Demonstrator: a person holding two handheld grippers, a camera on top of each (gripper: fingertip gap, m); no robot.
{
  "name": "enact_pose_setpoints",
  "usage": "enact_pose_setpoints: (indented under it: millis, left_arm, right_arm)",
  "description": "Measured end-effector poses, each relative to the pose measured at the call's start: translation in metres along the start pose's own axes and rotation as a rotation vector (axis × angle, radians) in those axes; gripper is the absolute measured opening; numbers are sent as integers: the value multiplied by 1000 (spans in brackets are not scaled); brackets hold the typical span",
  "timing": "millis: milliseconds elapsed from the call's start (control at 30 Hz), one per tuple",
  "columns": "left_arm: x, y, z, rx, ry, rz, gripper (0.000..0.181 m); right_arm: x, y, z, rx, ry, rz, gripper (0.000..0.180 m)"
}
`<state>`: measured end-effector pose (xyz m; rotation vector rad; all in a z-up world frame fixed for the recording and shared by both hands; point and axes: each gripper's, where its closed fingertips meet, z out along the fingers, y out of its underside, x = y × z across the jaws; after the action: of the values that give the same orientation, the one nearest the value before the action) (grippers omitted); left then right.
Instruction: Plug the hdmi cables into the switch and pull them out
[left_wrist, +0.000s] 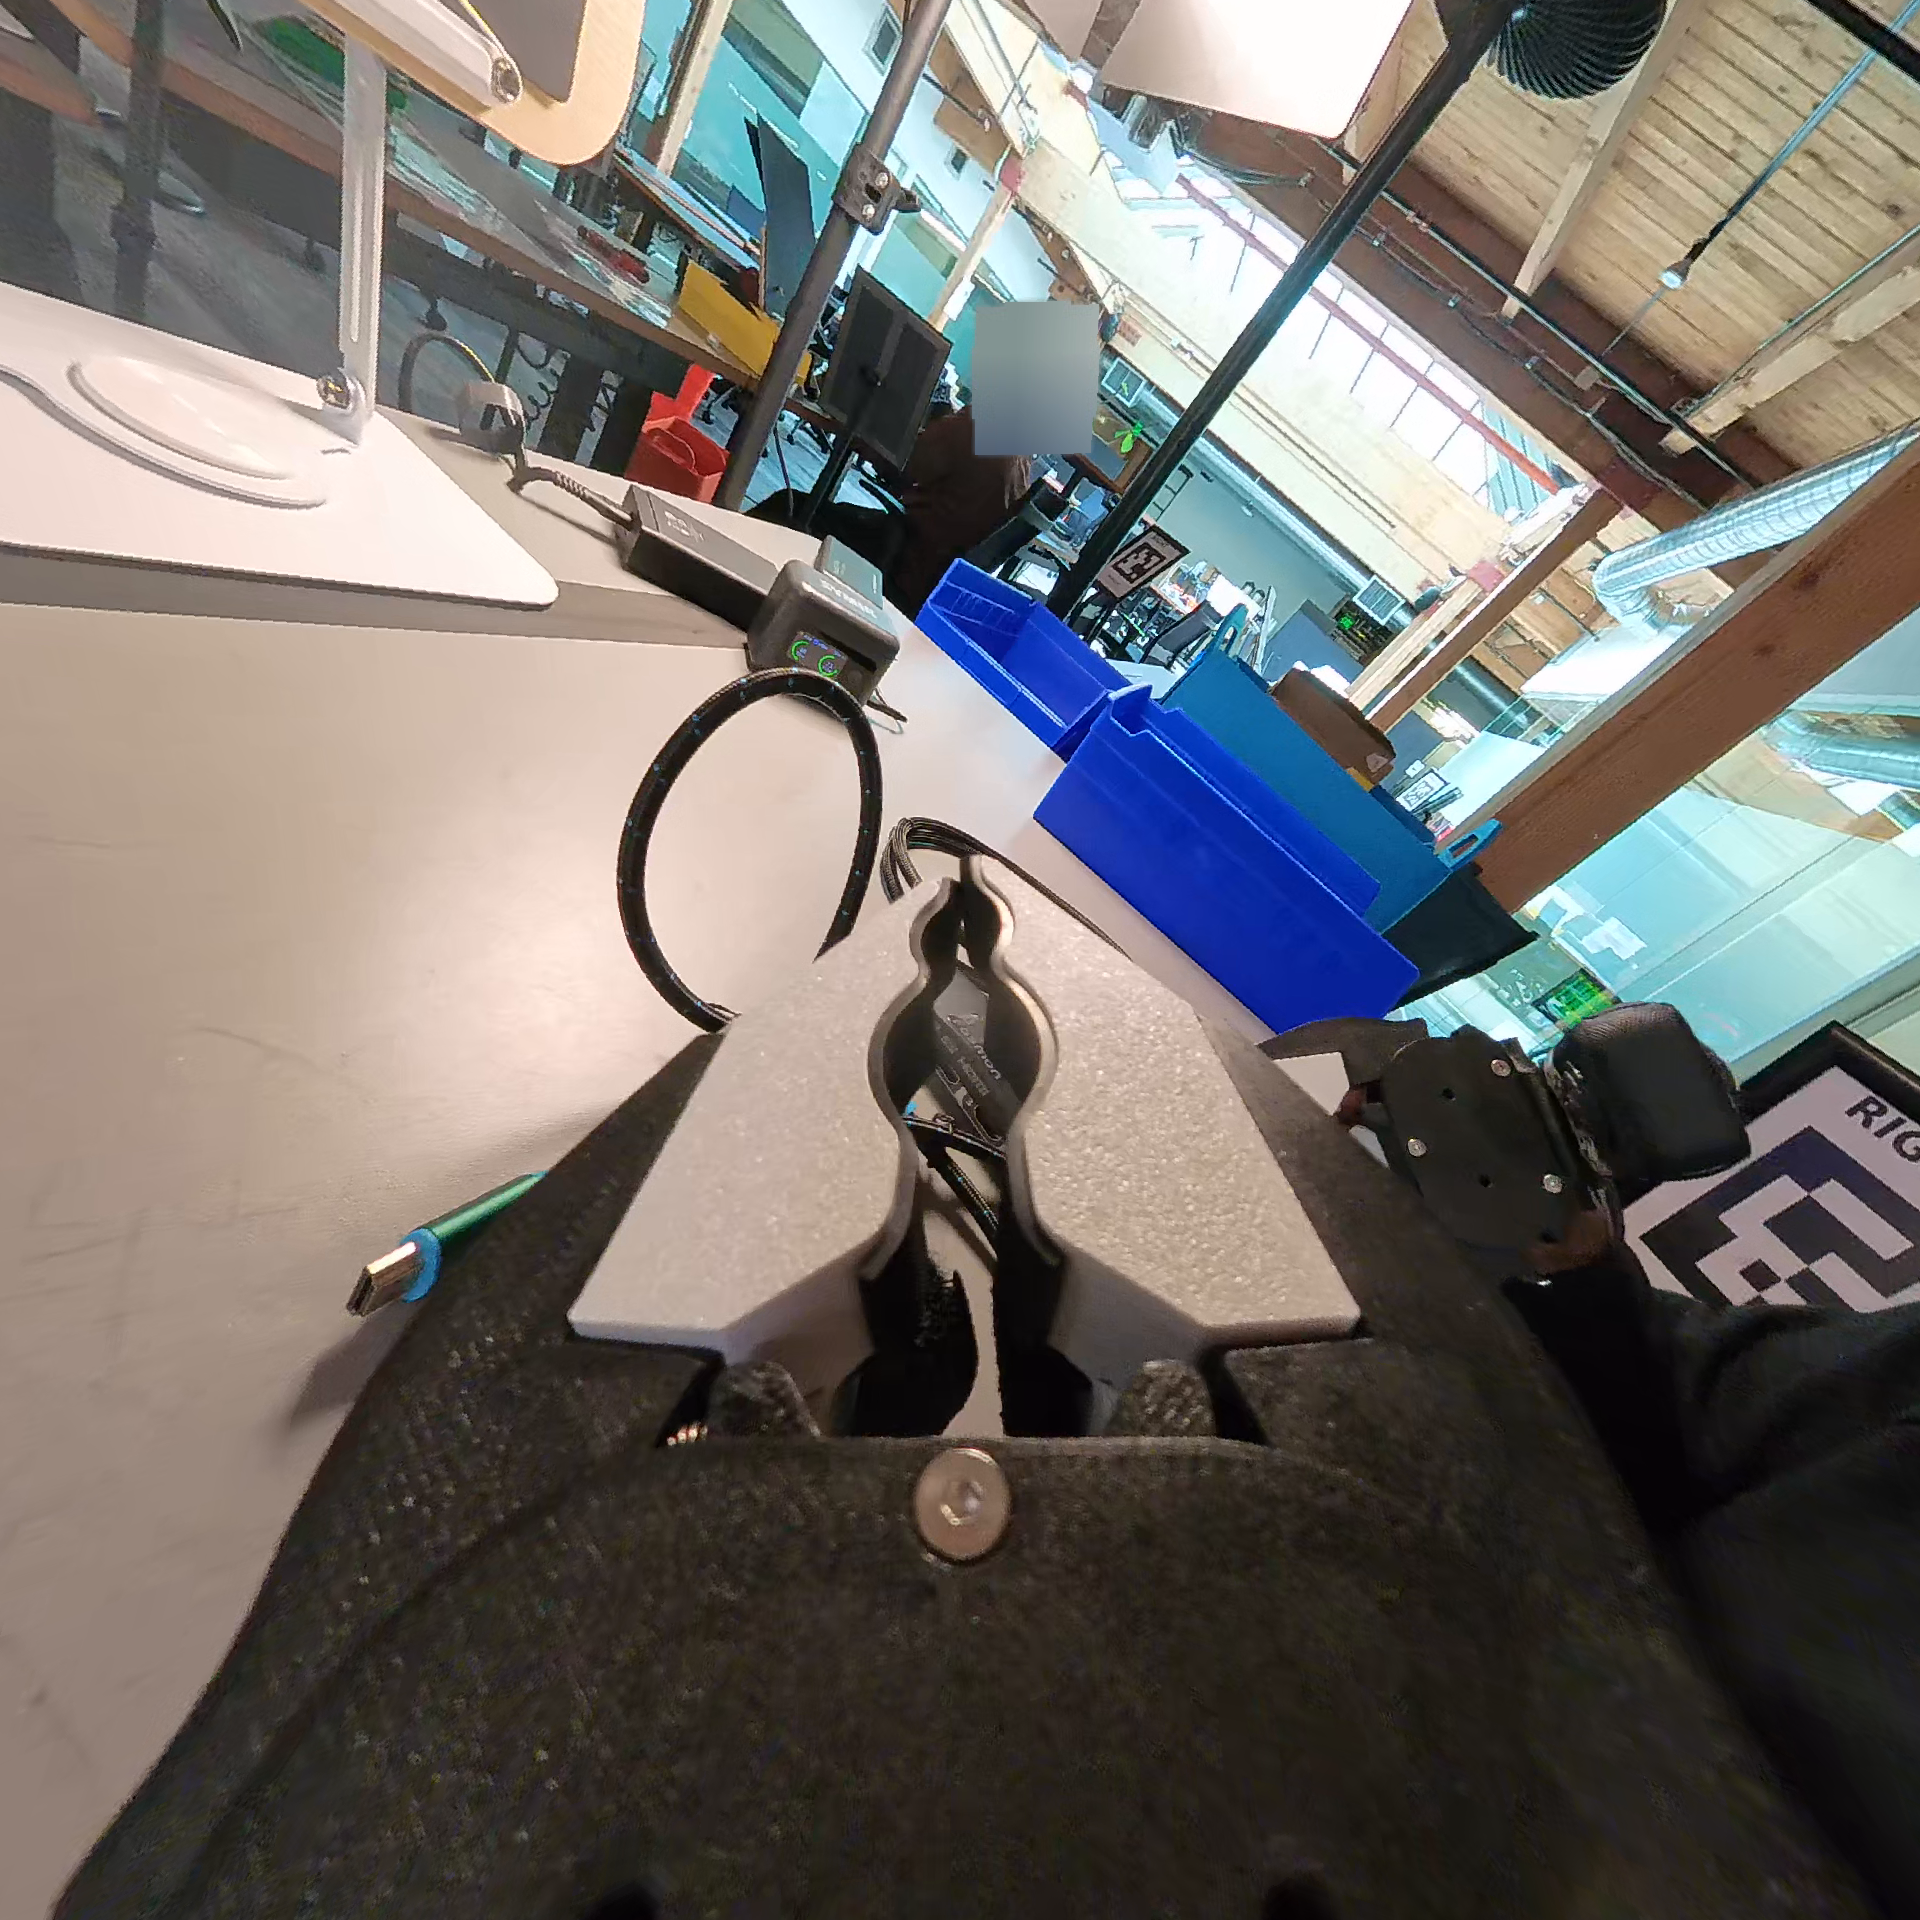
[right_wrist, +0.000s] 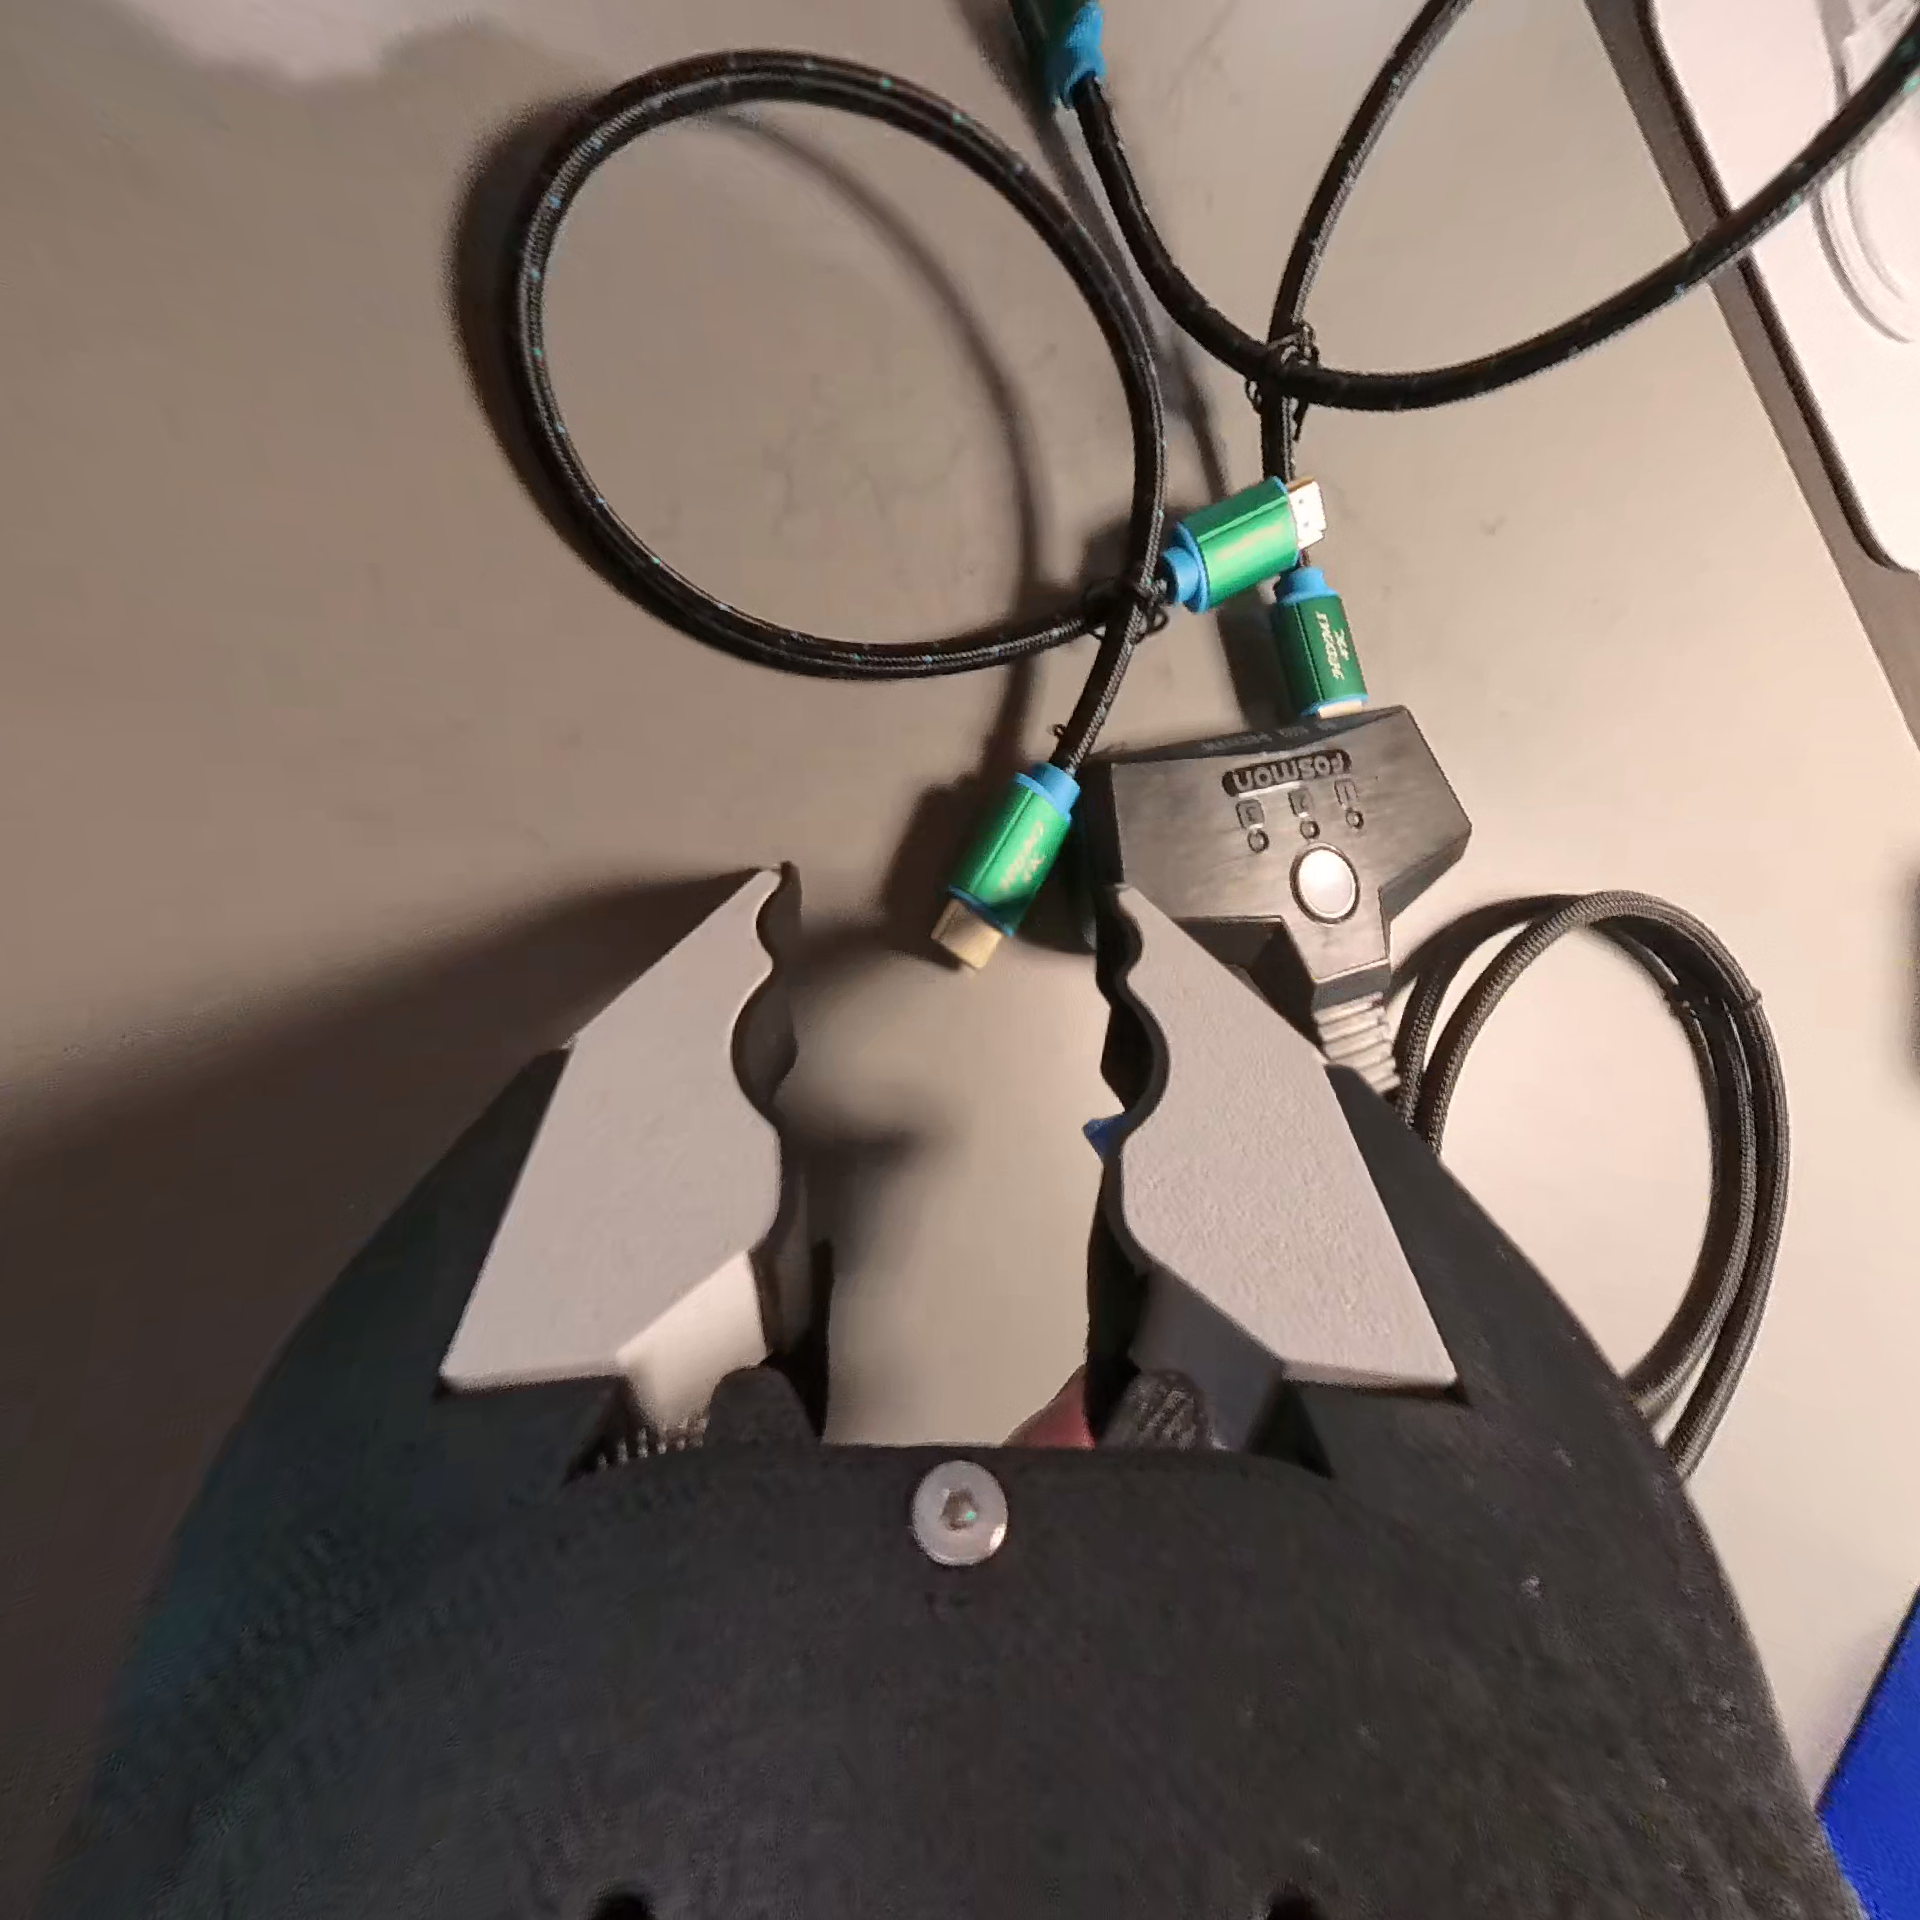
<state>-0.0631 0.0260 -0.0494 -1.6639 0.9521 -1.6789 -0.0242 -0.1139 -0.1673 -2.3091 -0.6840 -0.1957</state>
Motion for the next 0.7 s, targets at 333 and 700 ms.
enact_pose_setpoints:
  millis: [333, 700]
  left_arm:
    - [11, 19, 9, -92, 45, 7, 1]
    - [46, 0, 3, -22, 153, 67, 1]
  right_arm:
    - [11, -2, 13, -28, 20, 37, 21]
    - [38, -58, -12, 254, -6, 39, 16]
